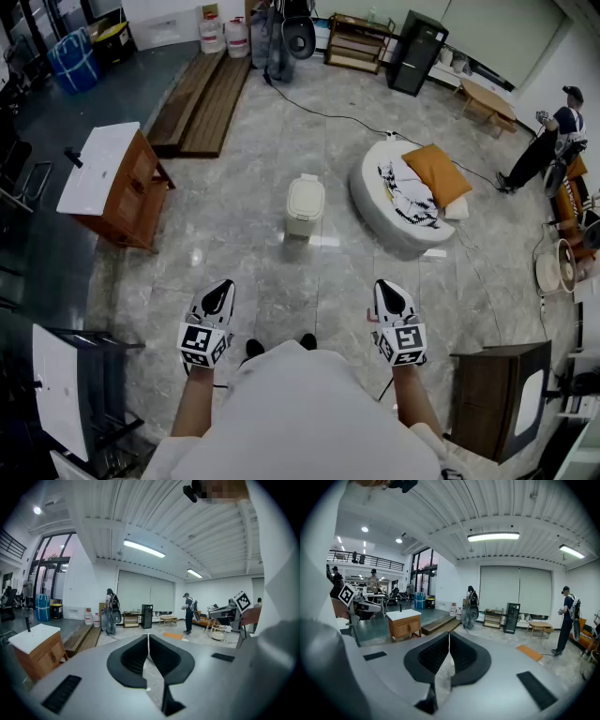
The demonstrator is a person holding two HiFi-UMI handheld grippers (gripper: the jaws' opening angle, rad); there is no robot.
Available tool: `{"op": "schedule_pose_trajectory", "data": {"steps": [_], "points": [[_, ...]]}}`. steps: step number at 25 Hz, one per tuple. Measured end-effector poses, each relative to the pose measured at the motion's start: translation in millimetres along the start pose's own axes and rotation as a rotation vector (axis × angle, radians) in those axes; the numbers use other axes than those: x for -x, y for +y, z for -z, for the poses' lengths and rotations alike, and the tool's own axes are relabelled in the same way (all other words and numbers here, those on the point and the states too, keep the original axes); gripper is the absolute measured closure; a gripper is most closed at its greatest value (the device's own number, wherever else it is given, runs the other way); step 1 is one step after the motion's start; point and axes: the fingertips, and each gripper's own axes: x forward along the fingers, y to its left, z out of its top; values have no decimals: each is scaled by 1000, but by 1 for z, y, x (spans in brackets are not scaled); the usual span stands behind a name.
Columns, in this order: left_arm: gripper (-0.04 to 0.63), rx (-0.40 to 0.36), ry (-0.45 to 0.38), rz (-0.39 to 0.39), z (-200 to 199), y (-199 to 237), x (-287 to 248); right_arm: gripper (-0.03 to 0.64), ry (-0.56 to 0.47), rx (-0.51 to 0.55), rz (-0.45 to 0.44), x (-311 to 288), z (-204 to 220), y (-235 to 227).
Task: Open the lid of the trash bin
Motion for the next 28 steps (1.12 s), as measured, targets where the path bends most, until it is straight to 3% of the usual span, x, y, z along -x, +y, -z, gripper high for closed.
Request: {"op": "schedule_pose_trajectory", "data": {"steps": [28], "points": [[575, 7, -2, -42, -1, -21, -15, 583, 4, 18, -40, -8, 3, -28]]}}
